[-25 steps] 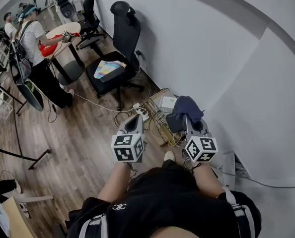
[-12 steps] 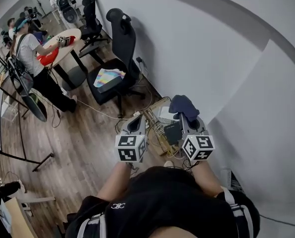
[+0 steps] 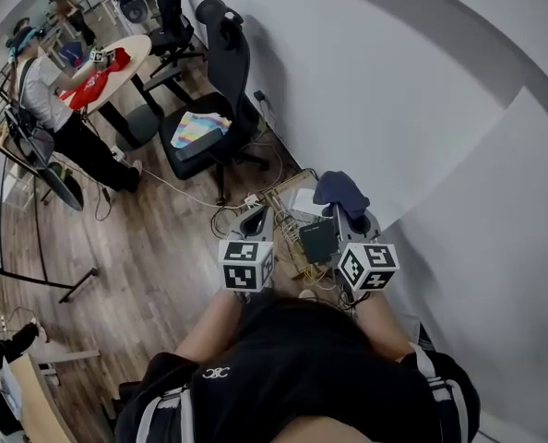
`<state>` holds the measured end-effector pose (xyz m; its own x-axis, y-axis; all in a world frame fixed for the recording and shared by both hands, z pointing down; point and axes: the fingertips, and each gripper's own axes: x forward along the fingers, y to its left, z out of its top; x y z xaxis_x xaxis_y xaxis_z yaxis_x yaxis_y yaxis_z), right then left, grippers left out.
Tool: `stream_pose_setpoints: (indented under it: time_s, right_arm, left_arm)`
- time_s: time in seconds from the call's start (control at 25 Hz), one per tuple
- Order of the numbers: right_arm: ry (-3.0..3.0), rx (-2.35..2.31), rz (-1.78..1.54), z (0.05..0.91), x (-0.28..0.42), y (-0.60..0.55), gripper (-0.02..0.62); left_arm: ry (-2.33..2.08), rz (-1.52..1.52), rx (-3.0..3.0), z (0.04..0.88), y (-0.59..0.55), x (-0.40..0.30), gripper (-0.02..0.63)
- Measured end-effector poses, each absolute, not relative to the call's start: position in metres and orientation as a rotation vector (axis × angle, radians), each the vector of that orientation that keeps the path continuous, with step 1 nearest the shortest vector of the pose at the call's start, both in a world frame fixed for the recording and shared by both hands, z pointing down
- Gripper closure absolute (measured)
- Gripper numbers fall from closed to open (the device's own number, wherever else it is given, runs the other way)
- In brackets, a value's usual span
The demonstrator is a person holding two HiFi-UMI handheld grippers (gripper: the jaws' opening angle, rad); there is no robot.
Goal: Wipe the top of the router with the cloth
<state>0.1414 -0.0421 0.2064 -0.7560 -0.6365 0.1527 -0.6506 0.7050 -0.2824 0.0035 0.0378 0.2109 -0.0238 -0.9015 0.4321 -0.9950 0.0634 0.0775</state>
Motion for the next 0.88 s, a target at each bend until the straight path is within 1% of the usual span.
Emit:
stream_pose_setpoints:
  time_s: [0.28,0.48,0.72,0.88]
  right_arm:
    - [-2.814,1.039,0.445,0.215,0.14,-0.057,0.54]
    - [-2.763,1.0,0.465,0.235,0.137,-0.062,0.54]
    - [-2.703,0.949,0.478,0.258,0.122,-0.07,0.54]
    - [-2.632,0.933,0.516,0.286,0.106,-0.08,0.54]
  left_arm:
    - [-1.963,0.304,1.916,0.209,0.001,0.007,0.601]
    - [-1.914,0.303,1.889,0.234,-0.002,0.007,0.601]
    - [-1.875,0.29,1.836,0.255,-0.006,-0.01,0.601]
    - [-1.806,0.306,1.804,0.284,-0.013,-0.022,0.601]
